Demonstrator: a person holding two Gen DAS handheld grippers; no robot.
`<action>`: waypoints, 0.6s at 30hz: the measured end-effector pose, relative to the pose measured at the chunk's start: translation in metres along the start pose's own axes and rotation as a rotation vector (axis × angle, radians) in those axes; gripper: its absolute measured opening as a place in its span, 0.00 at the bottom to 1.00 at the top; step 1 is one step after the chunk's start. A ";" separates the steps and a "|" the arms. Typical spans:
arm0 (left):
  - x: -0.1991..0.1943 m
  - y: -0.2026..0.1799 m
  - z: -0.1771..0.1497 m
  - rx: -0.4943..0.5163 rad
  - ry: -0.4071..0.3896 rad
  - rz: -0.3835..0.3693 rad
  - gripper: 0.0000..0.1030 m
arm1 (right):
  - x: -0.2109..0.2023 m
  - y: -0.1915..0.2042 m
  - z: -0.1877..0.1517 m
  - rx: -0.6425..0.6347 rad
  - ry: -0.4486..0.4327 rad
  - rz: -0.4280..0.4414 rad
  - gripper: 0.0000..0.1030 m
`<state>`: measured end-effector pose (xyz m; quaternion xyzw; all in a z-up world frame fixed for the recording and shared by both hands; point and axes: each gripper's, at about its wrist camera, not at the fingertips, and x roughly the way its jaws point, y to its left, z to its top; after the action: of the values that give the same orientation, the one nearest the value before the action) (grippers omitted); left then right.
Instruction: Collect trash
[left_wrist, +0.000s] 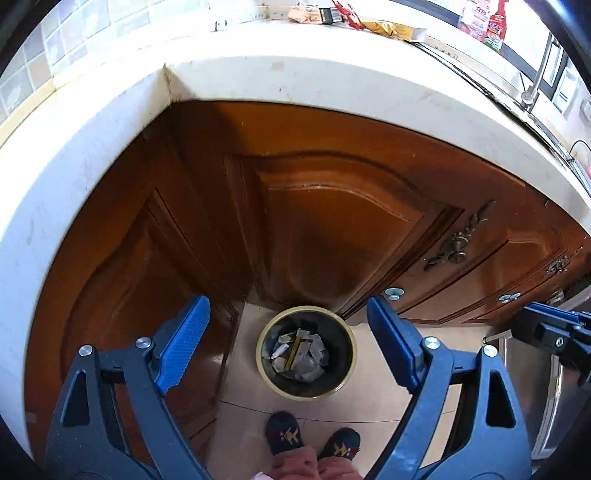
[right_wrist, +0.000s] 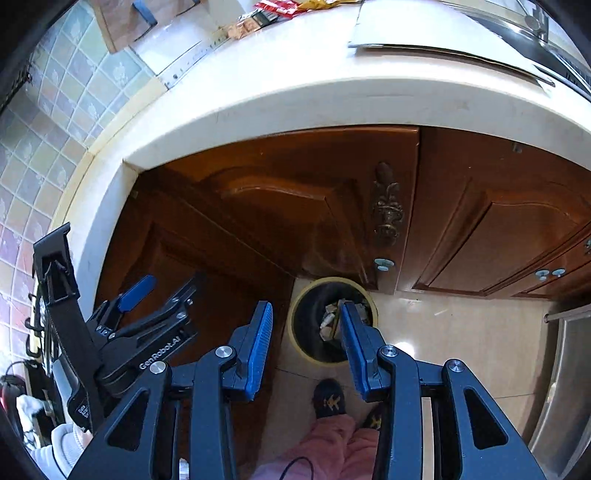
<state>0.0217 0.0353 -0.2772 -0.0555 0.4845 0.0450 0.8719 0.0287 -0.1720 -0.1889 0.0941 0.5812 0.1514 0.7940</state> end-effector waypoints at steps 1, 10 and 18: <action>0.001 0.000 -0.003 -0.006 0.002 0.003 0.83 | 0.001 0.001 -0.002 -0.006 0.001 -0.001 0.37; 0.011 0.004 -0.012 -0.015 0.025 0.021 0.83 | 0.016 0.014 0.002 -0.035 -0.005 0.009 0.37; 0.001 0.004 0.005 0.016 -0.021 0.023 0.83 | 0.023 0.018 0.009 -0.030 -0.010 0.019 0.37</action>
<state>0.0256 0.0403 -0.2753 -0.0423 0.4762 0.0516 0.8768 0.0414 -0.1467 -0.2003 0.0884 0.5738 0.1673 0.7969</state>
